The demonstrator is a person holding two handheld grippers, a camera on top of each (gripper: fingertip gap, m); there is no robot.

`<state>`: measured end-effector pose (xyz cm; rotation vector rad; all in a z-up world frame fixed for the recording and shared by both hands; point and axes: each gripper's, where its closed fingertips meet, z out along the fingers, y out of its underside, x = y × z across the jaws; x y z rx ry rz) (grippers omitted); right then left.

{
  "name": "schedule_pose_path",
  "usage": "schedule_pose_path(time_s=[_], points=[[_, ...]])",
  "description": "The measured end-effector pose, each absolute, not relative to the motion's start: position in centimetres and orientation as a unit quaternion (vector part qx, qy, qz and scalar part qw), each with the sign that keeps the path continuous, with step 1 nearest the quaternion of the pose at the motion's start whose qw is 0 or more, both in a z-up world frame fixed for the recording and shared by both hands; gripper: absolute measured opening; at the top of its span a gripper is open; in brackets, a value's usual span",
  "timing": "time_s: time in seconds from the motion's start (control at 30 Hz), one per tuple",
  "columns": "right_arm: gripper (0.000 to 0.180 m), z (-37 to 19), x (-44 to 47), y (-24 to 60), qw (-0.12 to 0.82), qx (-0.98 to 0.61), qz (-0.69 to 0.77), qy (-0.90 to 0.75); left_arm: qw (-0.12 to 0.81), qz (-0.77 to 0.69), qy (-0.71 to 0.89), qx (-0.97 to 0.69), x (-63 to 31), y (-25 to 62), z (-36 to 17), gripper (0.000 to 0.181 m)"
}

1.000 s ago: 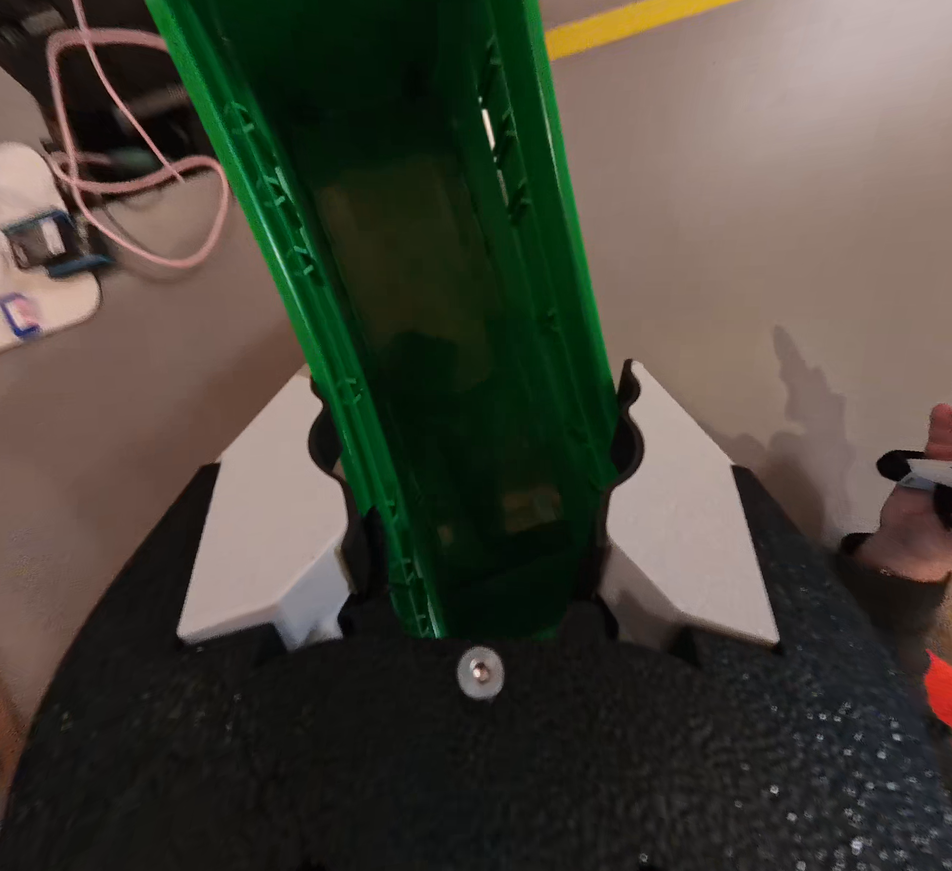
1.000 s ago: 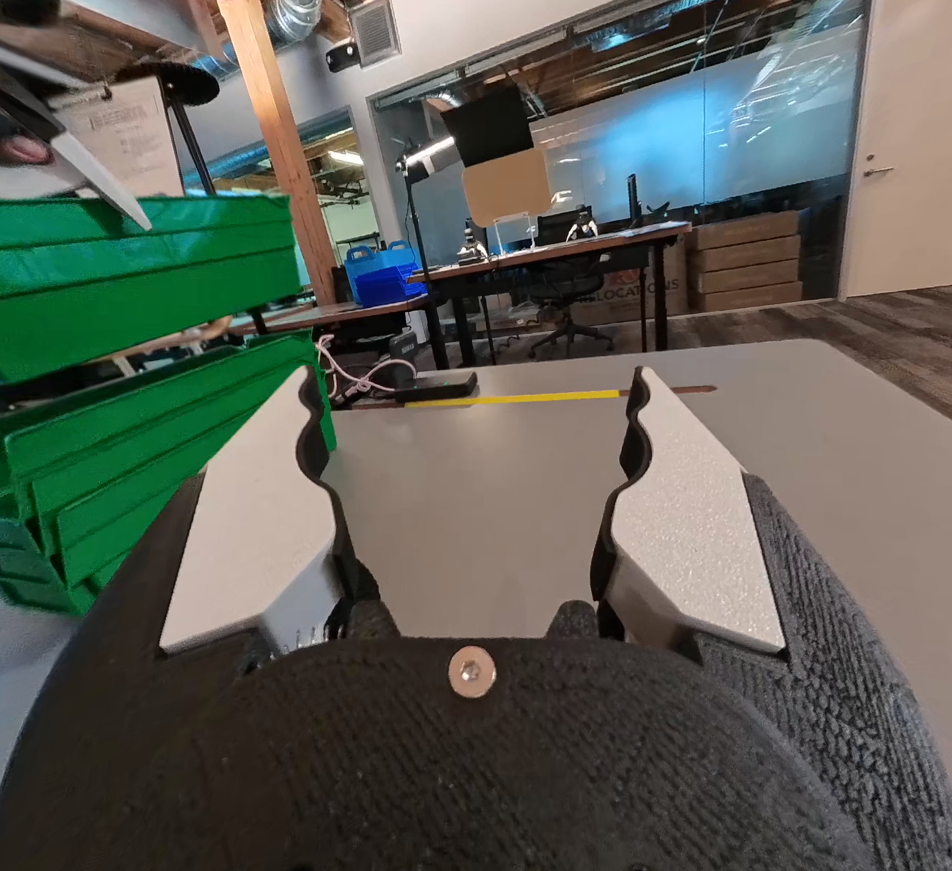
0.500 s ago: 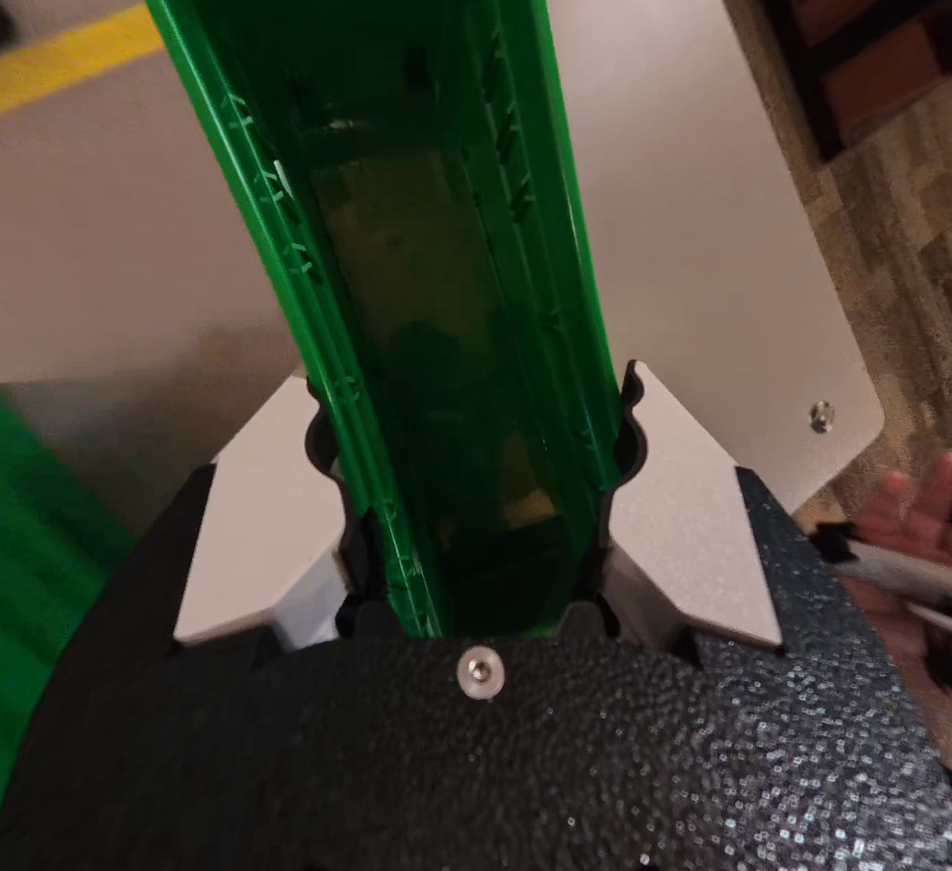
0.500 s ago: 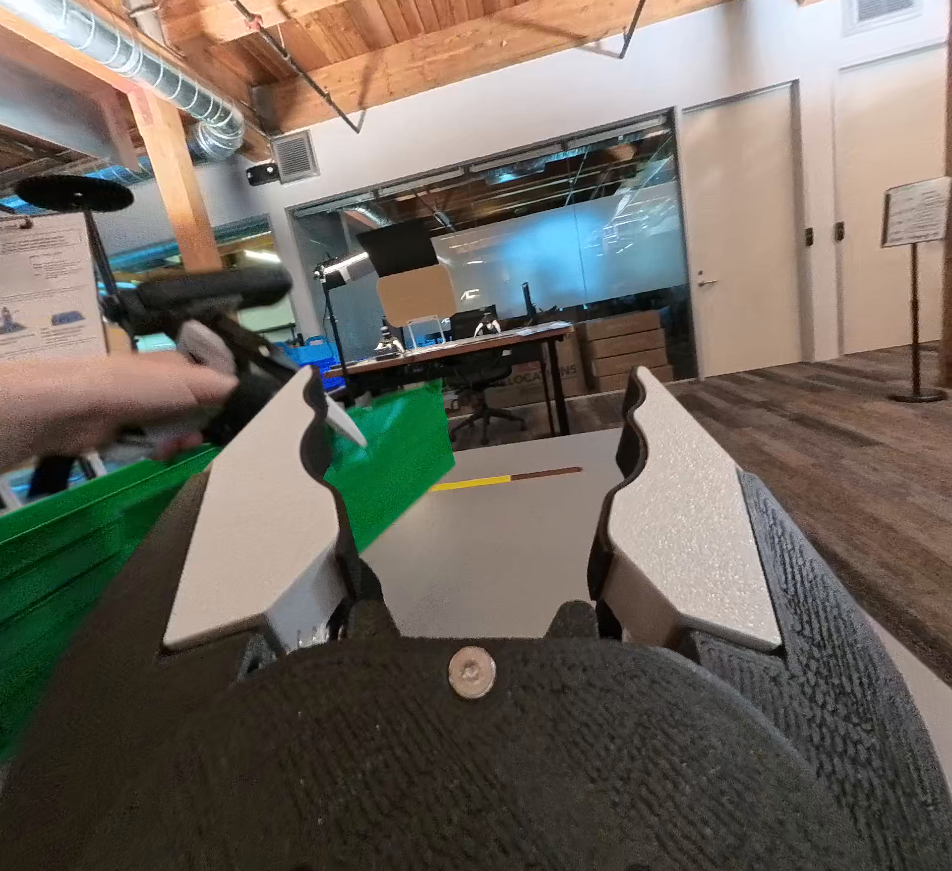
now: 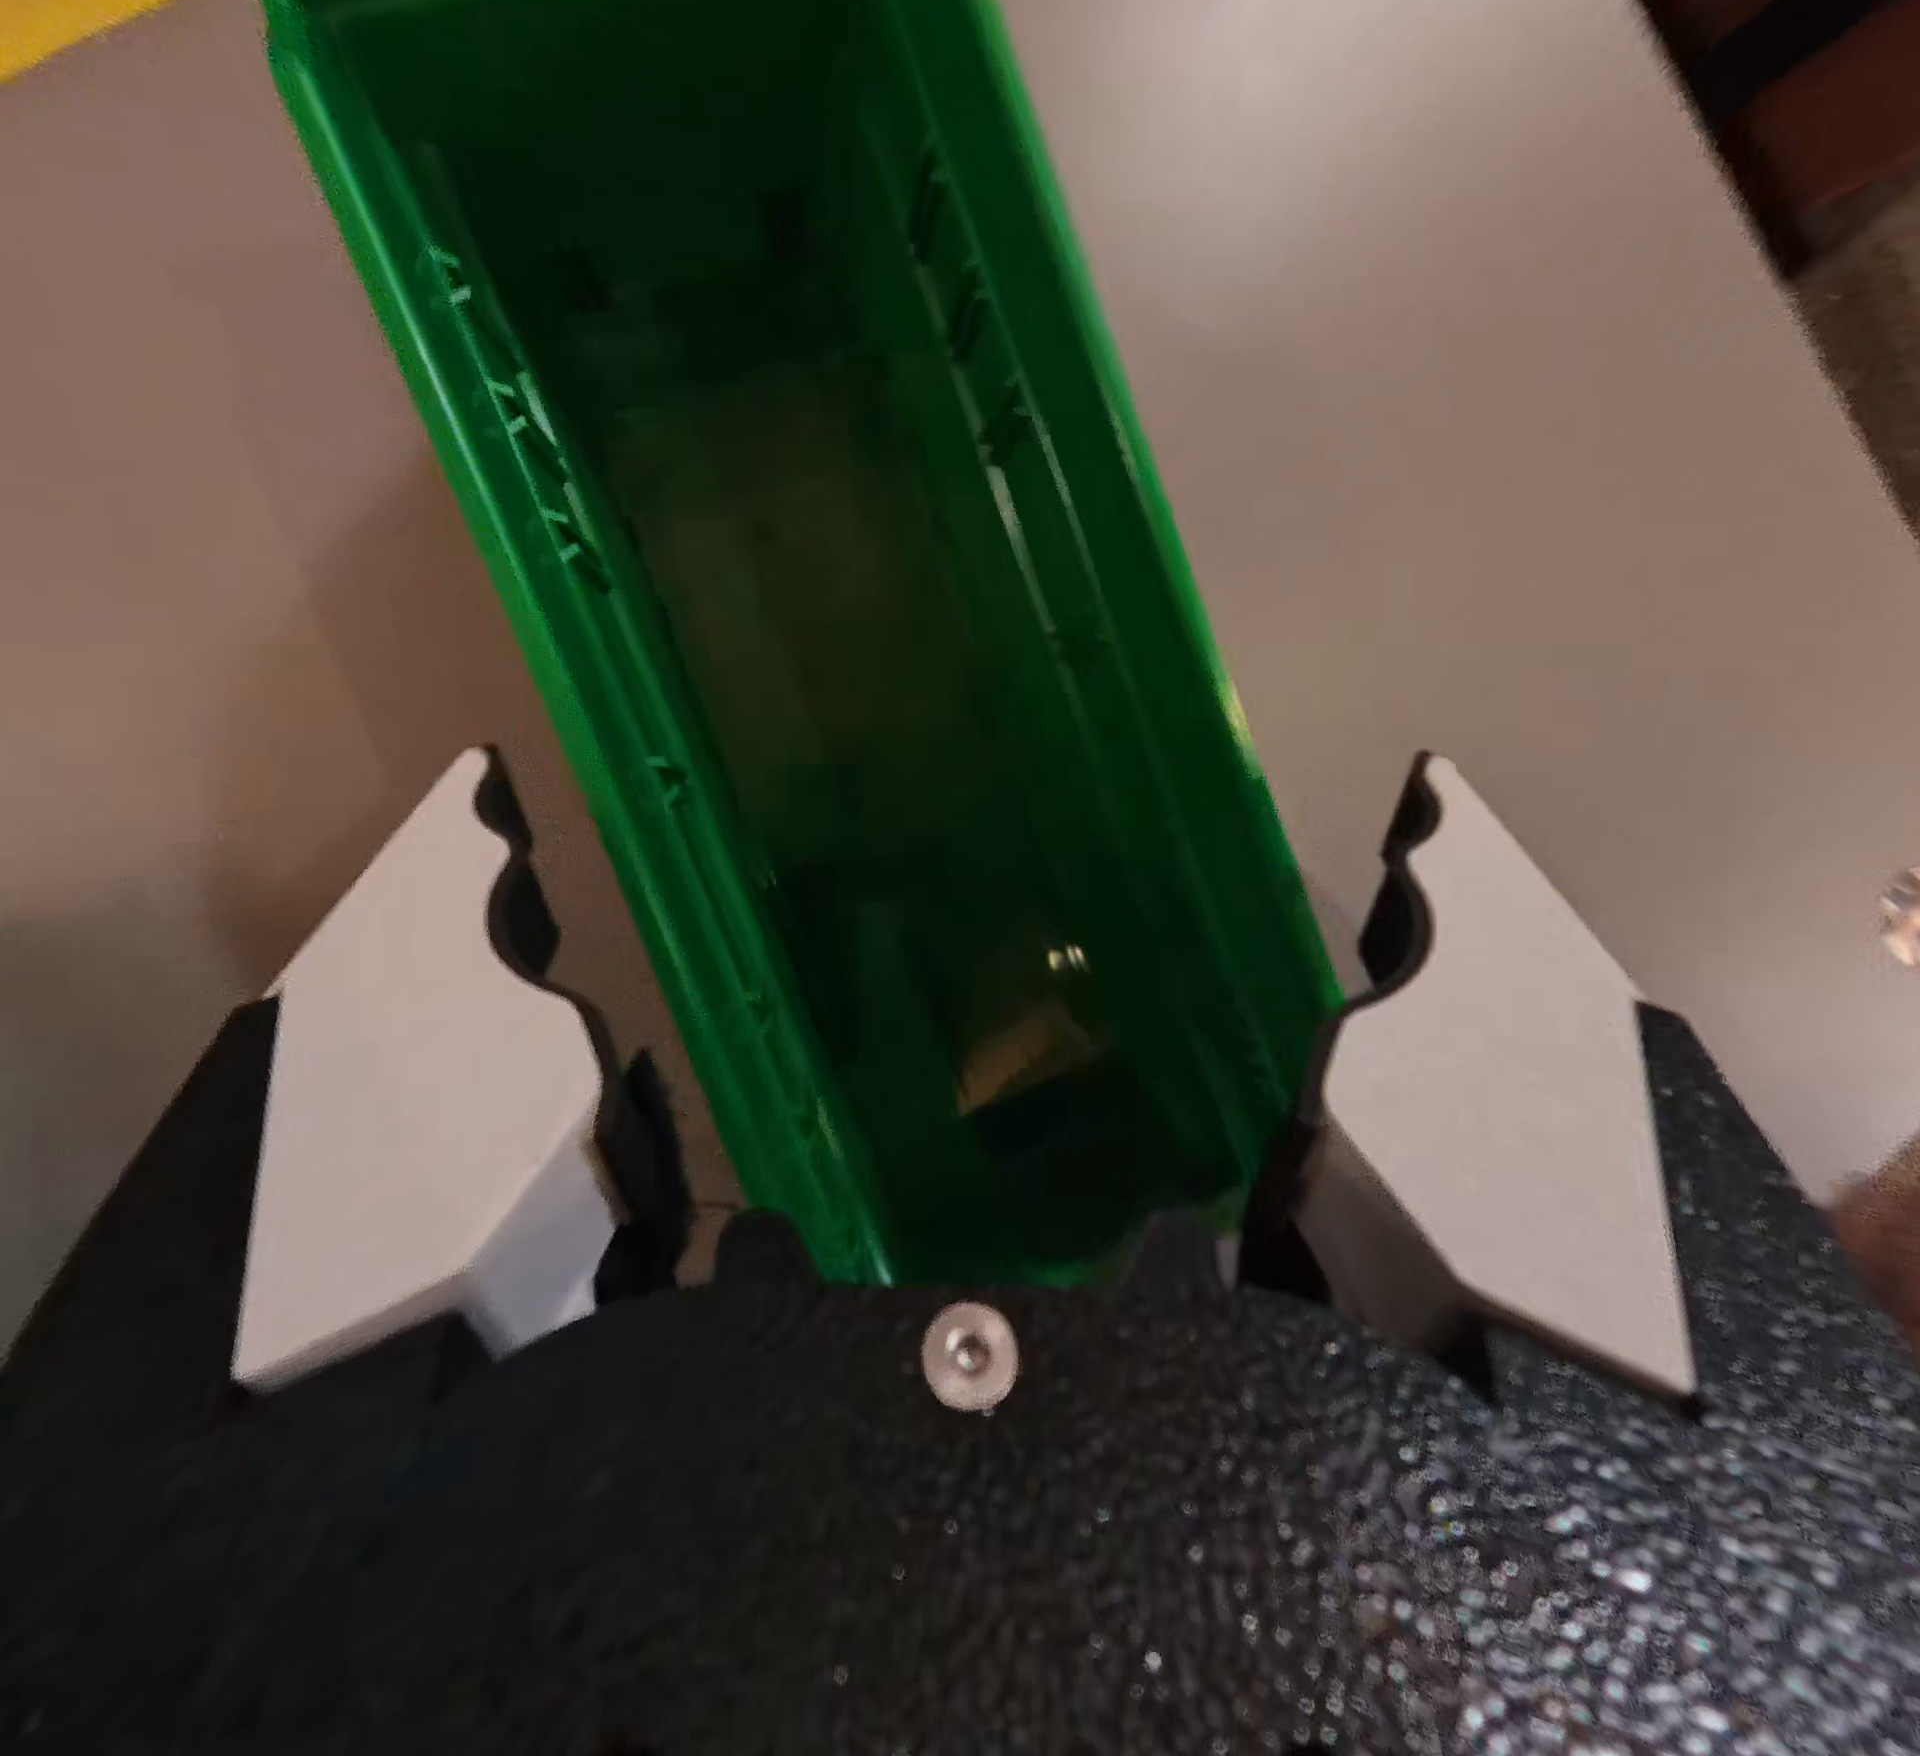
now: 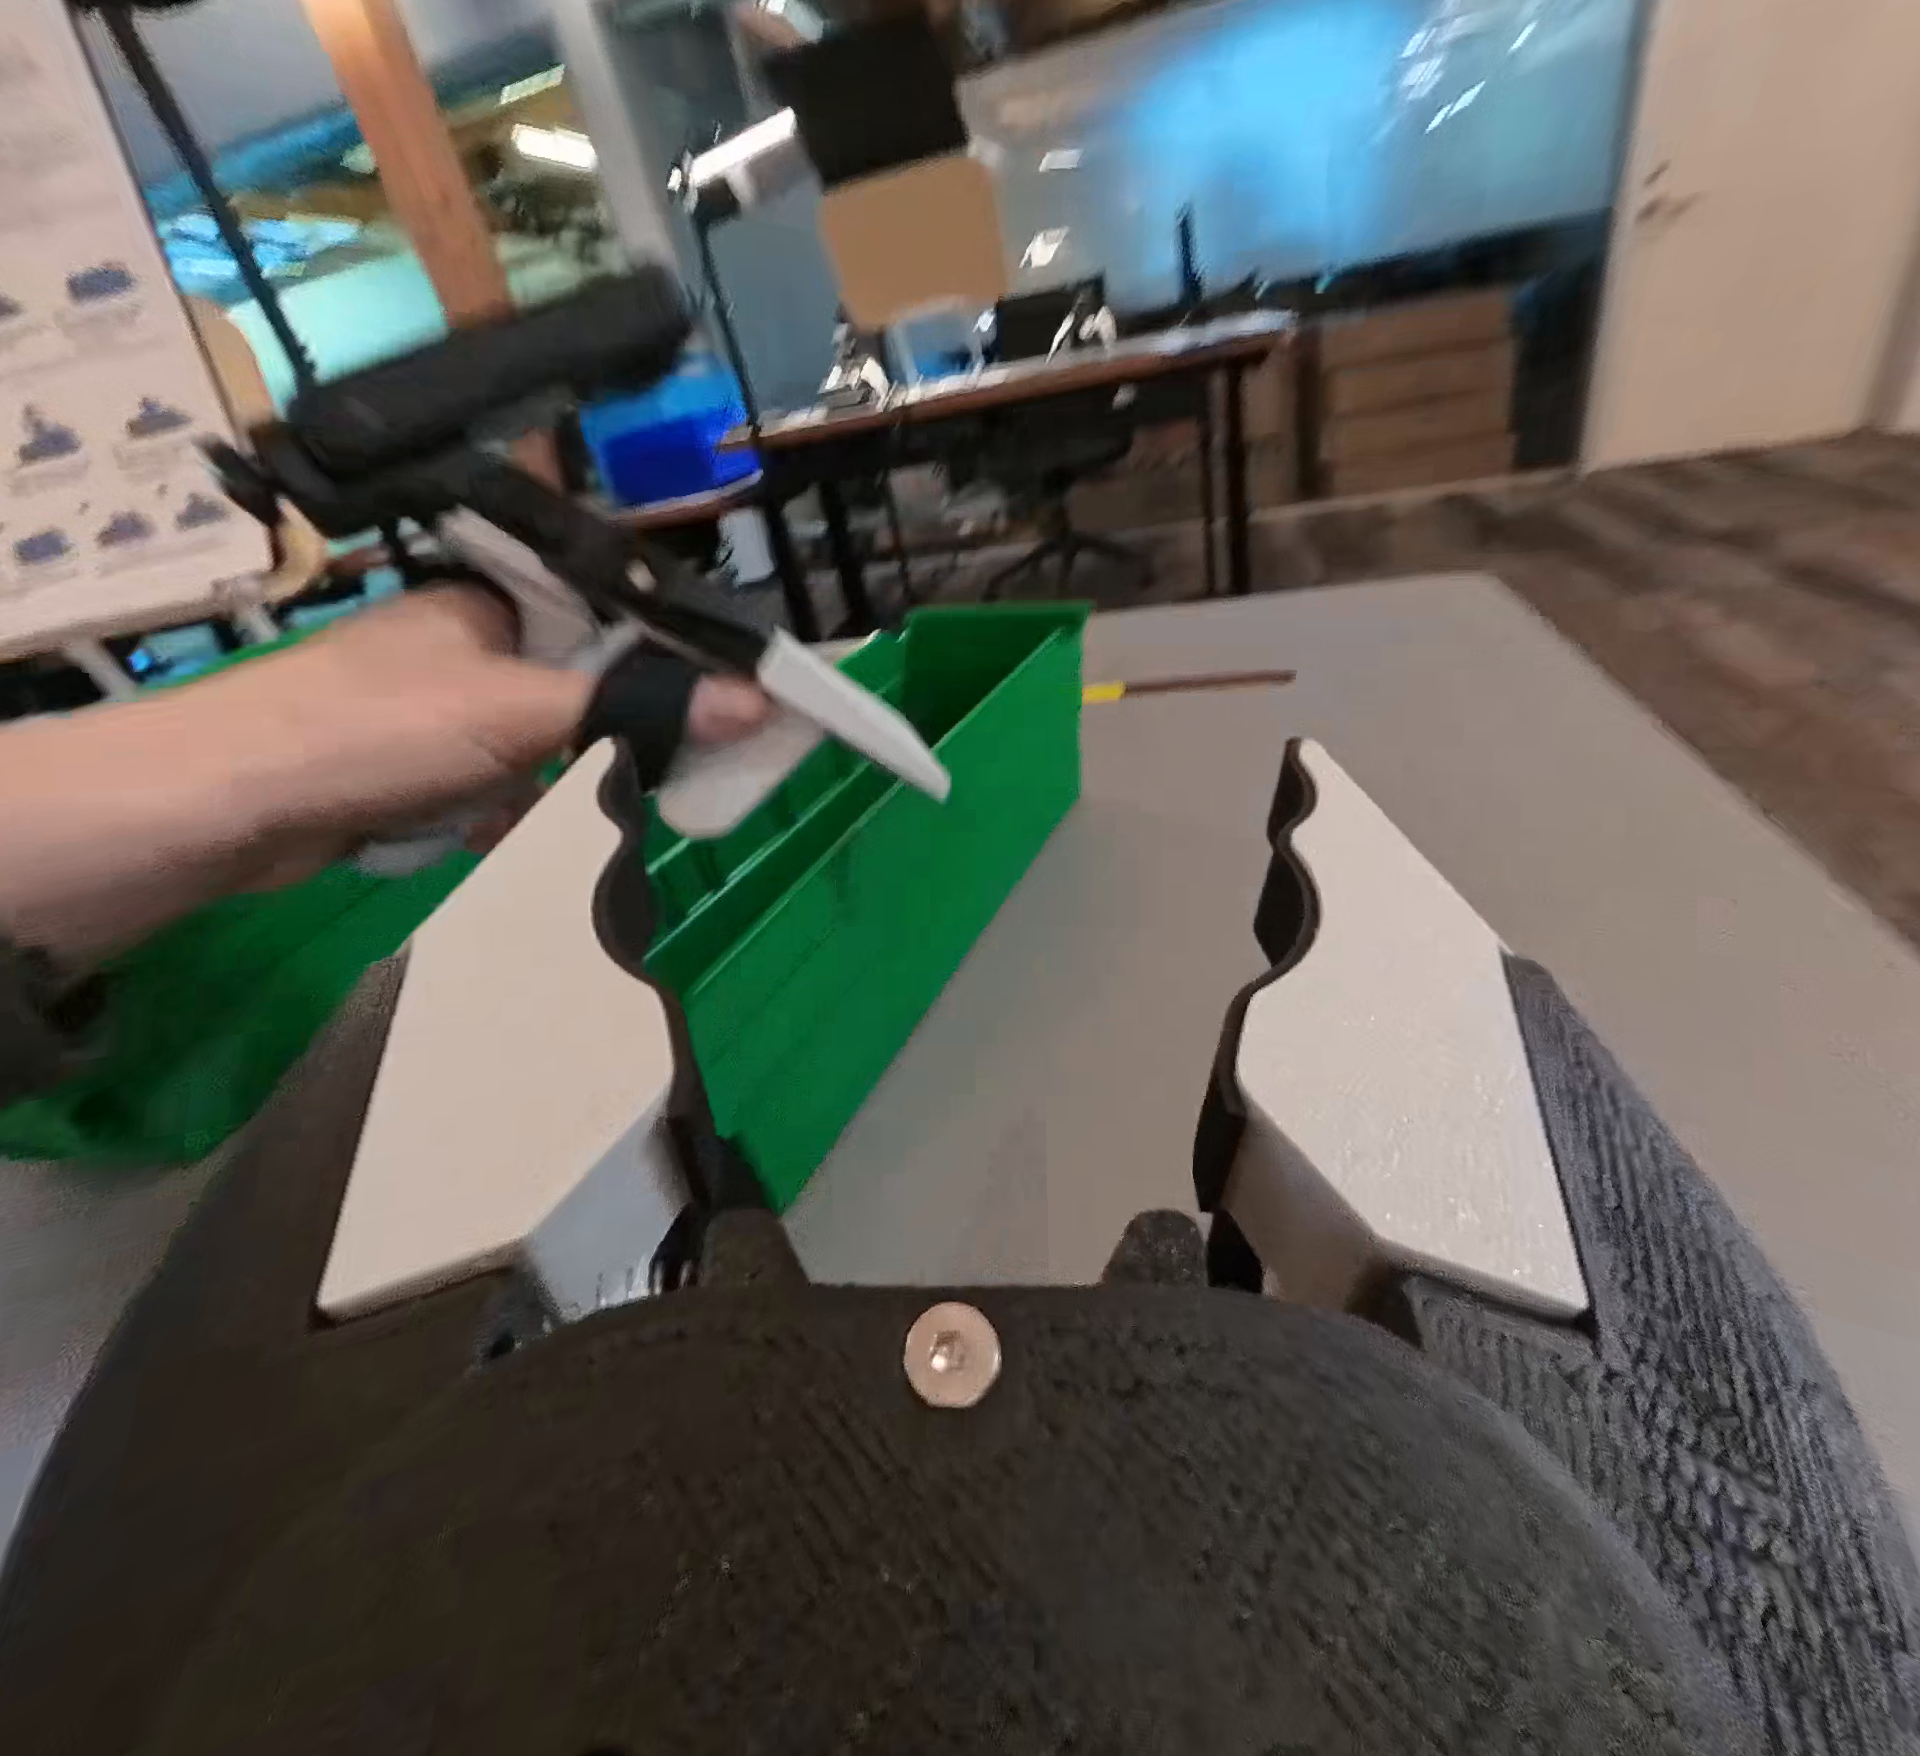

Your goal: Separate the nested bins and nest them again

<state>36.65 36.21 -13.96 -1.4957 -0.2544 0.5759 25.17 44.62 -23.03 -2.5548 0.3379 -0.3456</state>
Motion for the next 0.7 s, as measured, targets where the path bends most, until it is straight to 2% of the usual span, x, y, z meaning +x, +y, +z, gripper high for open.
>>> schedule_pose_path(time_s=[0.17,0.2,0.37,0.43,0.57,0.7], points=[[0.117,-18.7,30.3,37.1,0.599,-0.73,0.274,-0.182,0.377,-0.163,0.167,-0.896,22.8,39.0,-17.1,0.155],[0.112,-19.9,29.2,37.2,0.579,-0.746,0.266,-0.193,0.402,-0.154,0.172,-0.886,21.7,37.2,-15.9,0.152],[0.062,-24.7,27.8,38.1,0.515,-0.812,0.2,-0.187,0.501,-0.131,0.147,-0.843,15.2,29.6,-11.4,0.142],[0.023,-24.3,28.1,38.2,0.521,-0.809,0.218,-0.167,0.518,-0.127,0.113,-0.839,11.9,28.0,-10.6,0.141],[0.003,-24.1,30.4,38.8,0.533,-0.813,0.195,-0.131,0.53,-0.122,0.038,-0.838,5.9,26.0,-10.3,0.138],[0.002,-24.2,31.4,38.9,0.528,-0.816,0.209,-0.113,0.531,-0.123,-0.022,-0.838,1.3,25.4,-10.8,0.133]])
